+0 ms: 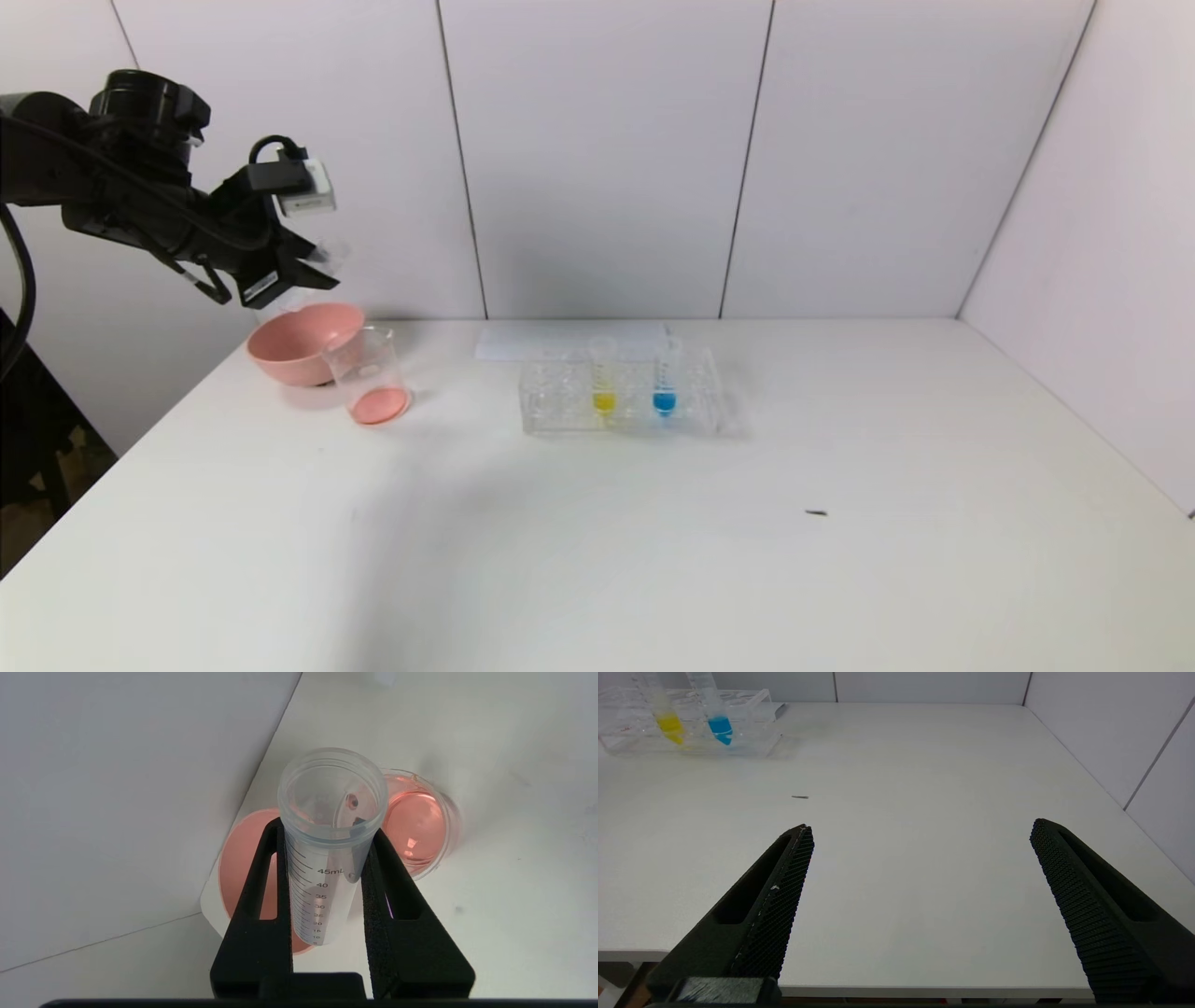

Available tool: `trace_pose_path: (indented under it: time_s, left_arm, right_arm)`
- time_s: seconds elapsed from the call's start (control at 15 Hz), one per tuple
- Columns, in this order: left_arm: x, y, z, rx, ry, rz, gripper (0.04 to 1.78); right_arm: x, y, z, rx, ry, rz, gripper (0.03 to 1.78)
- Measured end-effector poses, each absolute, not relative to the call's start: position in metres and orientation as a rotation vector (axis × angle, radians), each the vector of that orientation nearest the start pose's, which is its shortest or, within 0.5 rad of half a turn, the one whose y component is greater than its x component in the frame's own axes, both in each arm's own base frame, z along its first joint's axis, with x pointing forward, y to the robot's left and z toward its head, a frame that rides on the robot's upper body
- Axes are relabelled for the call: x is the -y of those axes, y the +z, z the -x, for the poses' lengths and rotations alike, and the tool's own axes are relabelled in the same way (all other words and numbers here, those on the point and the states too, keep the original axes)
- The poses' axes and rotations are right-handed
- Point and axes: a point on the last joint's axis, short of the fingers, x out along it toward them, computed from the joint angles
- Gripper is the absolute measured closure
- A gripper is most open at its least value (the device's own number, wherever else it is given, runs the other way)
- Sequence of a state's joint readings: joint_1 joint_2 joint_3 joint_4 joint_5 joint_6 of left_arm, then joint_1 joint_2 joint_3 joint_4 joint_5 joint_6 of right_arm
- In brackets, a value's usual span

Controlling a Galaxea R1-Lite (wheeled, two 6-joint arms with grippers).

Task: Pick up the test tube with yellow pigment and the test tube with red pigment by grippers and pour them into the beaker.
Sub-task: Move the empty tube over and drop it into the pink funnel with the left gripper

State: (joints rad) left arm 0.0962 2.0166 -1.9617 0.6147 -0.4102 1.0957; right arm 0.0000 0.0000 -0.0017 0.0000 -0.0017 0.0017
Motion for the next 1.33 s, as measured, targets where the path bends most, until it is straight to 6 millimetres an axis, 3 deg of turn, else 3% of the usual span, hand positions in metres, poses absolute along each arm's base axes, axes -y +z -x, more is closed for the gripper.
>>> trace_pose_path:
  time_s: [0.6, 1.33]
  left_arm:
    - [-0.035, 0.270, -0.399, -0.328, -0.491, -0.699, 1.37]
    - [-0.040, 0.263, -0.414, -0.133, -0.243, -0.339, 1.37]
  right_arm:
    - [0.000, 0.076, 0.023, 0.002, -0.001, -0.002, 0.11]
    - [0.000, 0.076, 0.023, 0.002, -0.002, -0.002, 0.11]
